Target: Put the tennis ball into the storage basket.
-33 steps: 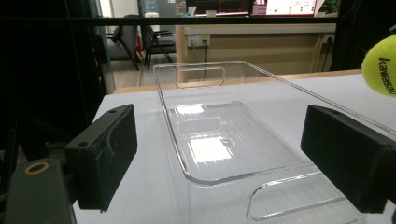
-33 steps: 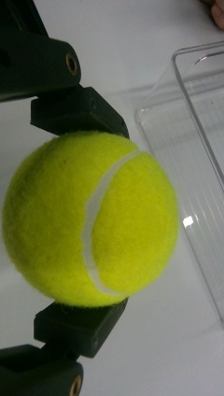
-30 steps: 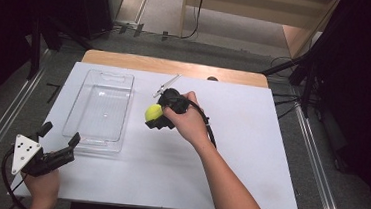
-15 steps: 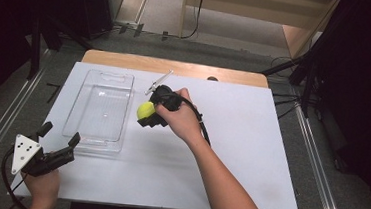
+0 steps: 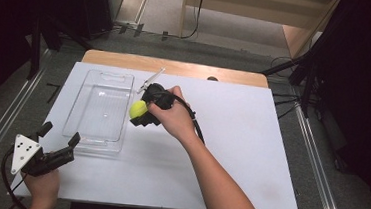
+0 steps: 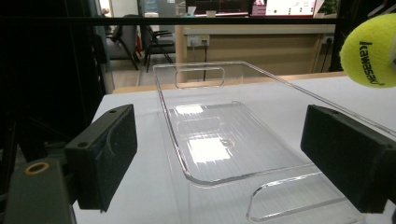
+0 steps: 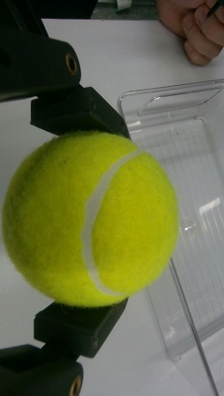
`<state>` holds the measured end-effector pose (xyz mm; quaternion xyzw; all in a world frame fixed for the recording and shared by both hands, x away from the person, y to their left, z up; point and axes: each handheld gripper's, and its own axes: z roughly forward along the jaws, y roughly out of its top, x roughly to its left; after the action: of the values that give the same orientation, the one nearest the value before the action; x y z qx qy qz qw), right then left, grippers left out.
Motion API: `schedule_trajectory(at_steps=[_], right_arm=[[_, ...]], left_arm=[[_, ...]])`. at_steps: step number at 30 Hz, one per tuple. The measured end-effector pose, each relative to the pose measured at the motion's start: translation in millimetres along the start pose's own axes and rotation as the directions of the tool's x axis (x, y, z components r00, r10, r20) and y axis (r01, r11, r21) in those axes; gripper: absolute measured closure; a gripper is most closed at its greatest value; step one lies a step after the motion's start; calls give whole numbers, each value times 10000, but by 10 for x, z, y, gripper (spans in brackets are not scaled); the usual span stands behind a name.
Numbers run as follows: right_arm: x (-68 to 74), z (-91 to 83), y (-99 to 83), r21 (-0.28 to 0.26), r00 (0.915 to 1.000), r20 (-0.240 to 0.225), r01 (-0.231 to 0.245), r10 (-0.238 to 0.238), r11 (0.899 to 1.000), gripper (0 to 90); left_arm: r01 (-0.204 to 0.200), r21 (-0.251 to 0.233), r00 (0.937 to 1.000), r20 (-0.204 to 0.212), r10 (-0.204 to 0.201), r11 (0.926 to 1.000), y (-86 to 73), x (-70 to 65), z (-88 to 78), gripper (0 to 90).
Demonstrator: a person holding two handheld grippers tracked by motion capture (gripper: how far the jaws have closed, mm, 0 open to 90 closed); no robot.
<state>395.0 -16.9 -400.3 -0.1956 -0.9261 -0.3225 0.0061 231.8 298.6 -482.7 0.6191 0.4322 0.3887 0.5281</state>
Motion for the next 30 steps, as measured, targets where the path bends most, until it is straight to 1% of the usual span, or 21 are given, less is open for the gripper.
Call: schedule_trajectory(at_steps=[2, 4, 6, 7, 8, 11, 14, 15, 17, 21, 22, 23, 26, 27, 29, 30], right_arm=[[6, 12, 17, -53, 10000, 6, 70, -70, 10000, 236], [22, 17, 36, -5, 10000, -16, 24, -24, 10000, 237], [24, 23, 50, -30, 9999, -9, 130, -130, 9999, 236], [30, 29, 58, -82, 9999, -90, 122, -123, 9999, 237], [34, 28, 64, 8, 9999, -46, 141, -141, 9999, 237], [49, 42, 88, -55, 9997, -89, 226, -227, 9997, 237], [71, 44, 115, 10, 9997, -83, 226, -226, 9997, 236], [71, 47, 120, -6, 9995, -52, 305, -305, 9995, 237], [84, 46, 134, -2, 9996, -87, 259, -259, 9997, 237], [98, 63, 164, -15, 9991, -100, 407, -407, 9992, 237], [106, 62, 174, 57, 9992, -77, 388, -388, 9992, 237], [108, 70, 181, -5, 9989, -127, 449, -449, 9990, 237], [127, 78, 208, 43, 9991, -150, 409, -409, 9992, 237], [136, 89, 227, 55, 9986, -149, 511, -510, 9987, 237], [145, 94, 236, 45, 9989, -184, 439, -438, 9990, 237], [144, 106, 247, -3, 9980, -272, 577, -577, 9983, 237]], left_arm=[[-4, 9, 10000, 6, 4, 10000, 0, -2, 1, 113], [-5, 11, 10000, 4, 5, 10000, 0, -2, 1, 113], [-7, 5, 10000, 7, 7, 10000, 0, -1, 1, 113], [-9, 2, 10000, 3, 9, 10000, 0, -1, 1, 113], [-1, 12, 10000, 1, 1, 10000, 0, -2, 1, 113], [-3, -2, 10000, 16, 3, 10000, 0, -3, 3, 113], [-6, 20, 10000, 5, 6, 10000, 1, -1, 0, 113], [-6, 15, 10000, 11, 6, 10000, 0, -1, 0, 113], [3, -15, 10000, 24, -3, 10000, 0, -2, 3, 113], [-1, -1, 10000, 28, 1, 10000, 0, -4, 3, 113], [7, -1, 10000, 31, -7, 10000, 0, -4, 3, 113], [3, 2, 10000, 31, -3, 10000, 0, -3, 3, 113], [-18, 16, 10000, 32, 18, 10000, 0, -2, 3, 113], [-14, 15, 10000, 32, 14, 10000, 0, -2, 4, 113], [10, 16, 10000, 36, -10, 10000, -1, -4, 5, 113], [10, 14, 10000, 34, -10, 10000, 0, -5, 5, 113]])
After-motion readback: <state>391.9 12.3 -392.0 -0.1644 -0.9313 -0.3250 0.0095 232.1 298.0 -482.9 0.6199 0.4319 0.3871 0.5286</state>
